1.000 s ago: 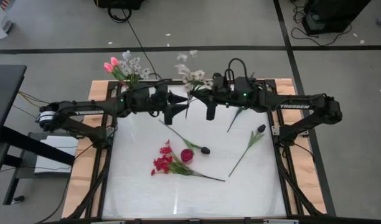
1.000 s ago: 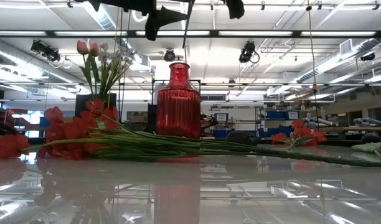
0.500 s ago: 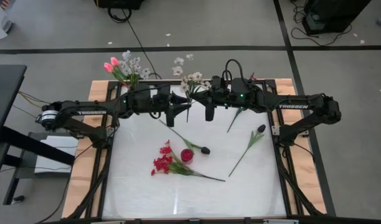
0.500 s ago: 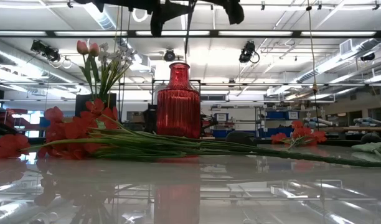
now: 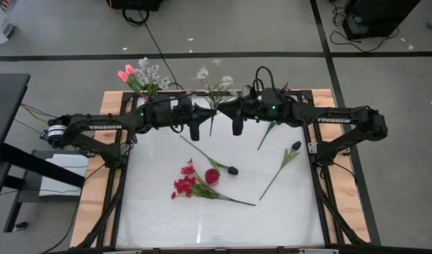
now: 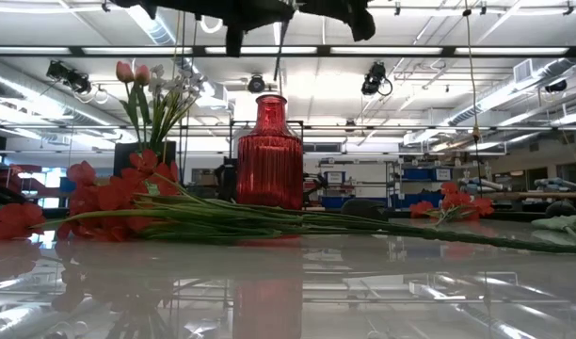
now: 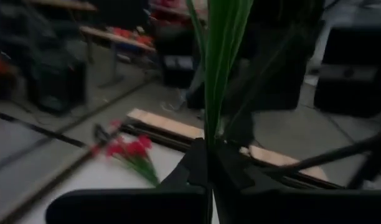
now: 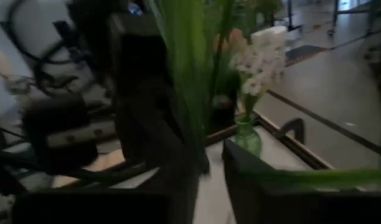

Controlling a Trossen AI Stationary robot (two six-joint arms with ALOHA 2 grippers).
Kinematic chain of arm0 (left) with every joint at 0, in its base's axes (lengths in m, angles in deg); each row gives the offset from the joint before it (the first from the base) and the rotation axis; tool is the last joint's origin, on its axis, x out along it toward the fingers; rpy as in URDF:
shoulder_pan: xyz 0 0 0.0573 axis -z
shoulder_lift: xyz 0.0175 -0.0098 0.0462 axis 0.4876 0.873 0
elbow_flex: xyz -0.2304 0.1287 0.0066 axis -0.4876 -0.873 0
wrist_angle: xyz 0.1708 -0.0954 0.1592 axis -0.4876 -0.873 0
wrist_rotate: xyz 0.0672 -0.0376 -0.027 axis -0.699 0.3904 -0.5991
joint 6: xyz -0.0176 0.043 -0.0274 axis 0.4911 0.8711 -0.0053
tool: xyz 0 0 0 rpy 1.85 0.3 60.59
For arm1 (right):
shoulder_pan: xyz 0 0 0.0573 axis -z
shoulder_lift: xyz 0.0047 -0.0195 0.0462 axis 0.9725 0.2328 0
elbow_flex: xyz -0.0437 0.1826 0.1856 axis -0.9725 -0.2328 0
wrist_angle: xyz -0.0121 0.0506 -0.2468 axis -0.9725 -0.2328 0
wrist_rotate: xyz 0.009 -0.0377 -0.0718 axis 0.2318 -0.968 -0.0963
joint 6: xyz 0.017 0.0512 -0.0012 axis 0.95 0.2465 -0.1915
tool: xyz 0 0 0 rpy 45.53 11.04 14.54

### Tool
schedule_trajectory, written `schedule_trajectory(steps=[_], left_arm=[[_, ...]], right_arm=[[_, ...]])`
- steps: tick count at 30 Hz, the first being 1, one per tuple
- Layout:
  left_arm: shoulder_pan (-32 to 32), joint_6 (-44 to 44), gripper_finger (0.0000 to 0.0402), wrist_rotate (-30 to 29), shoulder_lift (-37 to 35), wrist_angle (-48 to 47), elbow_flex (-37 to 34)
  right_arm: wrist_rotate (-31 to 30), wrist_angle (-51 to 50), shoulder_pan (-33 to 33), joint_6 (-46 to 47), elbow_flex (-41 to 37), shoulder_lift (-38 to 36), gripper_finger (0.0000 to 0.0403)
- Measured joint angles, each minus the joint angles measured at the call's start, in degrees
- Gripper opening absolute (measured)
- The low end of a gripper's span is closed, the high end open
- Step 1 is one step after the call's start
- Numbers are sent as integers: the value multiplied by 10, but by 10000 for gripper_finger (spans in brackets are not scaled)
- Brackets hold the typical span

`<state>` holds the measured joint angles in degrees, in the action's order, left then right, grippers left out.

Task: Sort flowers into vase by color
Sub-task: Put the white flowers into the green flower vase

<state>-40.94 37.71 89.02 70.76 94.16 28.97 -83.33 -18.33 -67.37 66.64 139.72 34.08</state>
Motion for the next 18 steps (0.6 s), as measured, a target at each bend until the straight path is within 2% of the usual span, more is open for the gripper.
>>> schedule_trajectory(steps=[5,11,14,18], left_arm=[[7,61,6,-102,-52,-44,1],[7,100,6,-223,-132,-149,-1],[7,99,6,-257,-176,-146,-45],[7,68,5,-293,-250,-90,-156]], right_arm=[[-53,-51,-1,-16,0,-42,154],[-112,-157,-1,-31,-1,-104,171],[-127,-188,-1,-32,0,-130,171],[-135,-208,-1,-32,-5,-152,171]])
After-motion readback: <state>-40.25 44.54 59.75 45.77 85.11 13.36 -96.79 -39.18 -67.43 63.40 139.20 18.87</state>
